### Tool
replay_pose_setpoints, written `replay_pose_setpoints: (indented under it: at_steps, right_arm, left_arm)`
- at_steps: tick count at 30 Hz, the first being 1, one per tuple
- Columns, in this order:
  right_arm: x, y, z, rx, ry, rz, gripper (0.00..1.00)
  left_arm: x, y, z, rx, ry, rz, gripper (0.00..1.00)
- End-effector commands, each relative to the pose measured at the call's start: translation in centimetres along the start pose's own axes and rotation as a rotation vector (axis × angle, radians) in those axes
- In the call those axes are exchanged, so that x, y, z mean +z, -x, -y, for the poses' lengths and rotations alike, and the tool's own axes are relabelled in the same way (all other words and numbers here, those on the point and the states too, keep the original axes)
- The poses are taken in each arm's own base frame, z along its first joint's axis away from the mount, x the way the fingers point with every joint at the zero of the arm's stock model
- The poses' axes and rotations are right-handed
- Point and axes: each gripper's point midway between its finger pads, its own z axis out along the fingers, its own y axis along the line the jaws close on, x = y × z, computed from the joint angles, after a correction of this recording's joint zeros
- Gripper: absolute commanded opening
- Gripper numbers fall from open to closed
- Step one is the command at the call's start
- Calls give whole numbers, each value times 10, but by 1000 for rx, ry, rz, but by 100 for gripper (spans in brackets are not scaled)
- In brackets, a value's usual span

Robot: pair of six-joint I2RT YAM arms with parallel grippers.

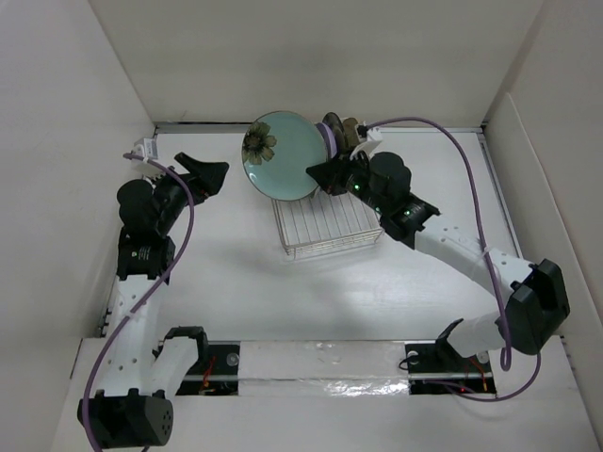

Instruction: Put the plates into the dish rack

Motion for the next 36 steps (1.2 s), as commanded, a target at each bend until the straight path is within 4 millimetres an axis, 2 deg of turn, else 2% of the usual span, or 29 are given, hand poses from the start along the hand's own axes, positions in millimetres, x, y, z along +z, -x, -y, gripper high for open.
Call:
replay_pose_setpoints:
  at_steps: [1, 2, 3, 4, 5, 6, 8, 9, 10, 12, 13, 14, 15, 16, 17, 19, 22, 23, 24, 25, 26, 27, 28, 30, 31, 36]
  right_arm:
    - [-8, 102, -50, -29, 114, 281, 0]
    - [-4, 101, -42, -42, 85, 269, 0]
    - [-4, 117, -42, -68, 52, 308, 0]
    - [-1, 121, -39, -83, 27, 311, 0]
    - [2, 120, -31, -100, -18, 297, 0]
    - [6, 132, -26, -106, -69, 327, 0]
    - [13, 131, -10, -142, -156, 299, 0]
    - [19, 128, 1, -150, -223, 303, 0]
    - [19, 135, 5, -174, -265, 303, 0]
    - [22, 134, 16, -227, -366, 303, 0]
    - [31, 131, 14, -241, -390, 295, 0]
    - [34, 127, 16, -258, -417, 280, 0]
    - [34, 123, 23, -273, -471, 270, 0]
    - [43, 110, 27, -295, -499, 239, 0]
    - [44, 116, 28, -301, -529, 244, 0]
    - [48, 114, 34, -326, -593, 241, 0]
    - [62, 101, 31, -371, -633, 210, 0]
    - [71, 87, 32, -391, -642, 181, 0]
    - [72, 94, 30, -388, -651, 198, 0]
    - [76, 88, 28, -404, -653, 185, 0]
    - [78, 85, 31, -412, -666, 174, 0]
    - [85, 74, 33, -425, -677, 155, 0]
    - [88, 76, 31, -425, -678, 160, 0]
    - [96, 62, 40, -437, -699, 127, 0]
    - [99, 57, 36, -436, -695, 123, 0]
    - [105, 30, 48, -438, -754, 90, 0]
  left_arm:
    - [0, 4, 3, 33, -15, 21, 74]
    - [0, 1, 5, 35, -35, 9, 65]
    - [0, -1, 10, 38, -58, 1, 56]
    - [0, -4, 10, 36, -64, -6, 43]
    - [-1, -8, 14, 32, -93, -27, 17]
    - [-1, -9, 18, 29, -114, -31, 10]
    - [0, -17, 22, 18, -139, -63, 0]
    - [1, -25, 30, 25, -165, -89, 0]
    - [2, -29, 27, 56, -141, -97, 0]
    - [4, -40, 30, 115, -124, -122, 0]
    - [7, -37, 30, 149, -96, -115, 2]
    - [11, -33, 18, 176, -20, -90, 5]
    - [10, -37, 11, 207, 18, -112, 6]
    - [9, -37, 14, 217, 17, -114, 7]
    - [9, -38, 14, 224, 29, -107, 10]
    - [7, -45, 21, 259, 21, -125, 13]
    - [3, -53, 19, 298, 62, -134, 16]
    - [1, -58, 23, 310, 63, -137, 18]
    - [-1, -60, 25, 317, 61, -138, 19]
    - [-4, -62, 28, 320, 47, -137, 20]
    - [-6, -59, 26, 324, 66, -119, 22]
    - [-6, -57, 29, 322, 54, -106, 24]
    - [-8, -57, 29, 318, 46, -102, 25]
    - [-8, -57, 31, 309, 34, -97, 25]
    - [-8, -59, 30, 308, 35, -98, 27]
    - [-9, -57, 27, 301, 52, -84, 31]
